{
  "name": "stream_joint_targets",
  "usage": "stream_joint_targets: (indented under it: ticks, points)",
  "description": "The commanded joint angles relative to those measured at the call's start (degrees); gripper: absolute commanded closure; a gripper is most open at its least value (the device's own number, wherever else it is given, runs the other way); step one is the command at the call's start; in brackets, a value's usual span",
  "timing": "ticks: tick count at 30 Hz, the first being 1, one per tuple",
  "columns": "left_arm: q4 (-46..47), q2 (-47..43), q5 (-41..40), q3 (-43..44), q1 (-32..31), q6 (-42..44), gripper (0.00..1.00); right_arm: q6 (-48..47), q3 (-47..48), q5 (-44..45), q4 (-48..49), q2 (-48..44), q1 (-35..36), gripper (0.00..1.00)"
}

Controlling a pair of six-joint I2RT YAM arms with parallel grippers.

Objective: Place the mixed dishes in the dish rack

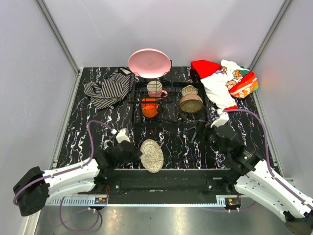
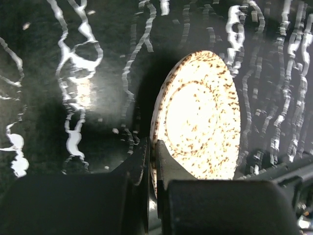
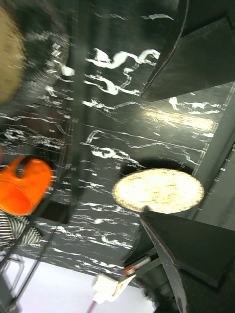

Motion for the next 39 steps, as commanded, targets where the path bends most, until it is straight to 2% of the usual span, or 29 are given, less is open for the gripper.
stream_joint_targets:
  ticks: [1, 9, 23, 31, 34, 35, 39]
  points:
    - [1.4, -3.1, 3.1, 7.0, -0.4, 2.7, 1.0, 6.3, 0.0, -6.9, -3.0, -0.7, 0.4, 0.0]
    - [1.2, -2.4, 5.8, 12.9, -1.3, 4.8, 1.0, 16.3, -9.0, -19.0, 8.6, -1.1, 0.5, 0.0]
    - [2.8, -0.6, 7.4, 16.3, -2.5, 5.7, 1.0, 20.0, -12.5, -25.5, 25.4, 9.7, 2.1, 0.09]
    - [2.7, -2.0, 7.3, 17.0, -2.5, 5.7, 1.0, 21.5, -13.5, -26.3, 31.2, 14.8, 4.6, 0.23]
    - [2.8, -1.6, 7.3, 17.5, -2.6, 5.7, 1.0, 22.2, -14.0, -26.4, 32.7, 15.5, 4.9, 0.35]
    - [2.9, -1.5, 7.3, 17.7, -2.6, 5.7, 1.0, 22.5, -14.0, -26.4, 32.9, 15.5, 5.0, 0.42]
    - [3.1, -1.2, 7.3, 18.0, -2.5, 5.8, 1.0, 23.4, -14.7, -26.7, 34.4, 15.6, 5.2, 0.54]
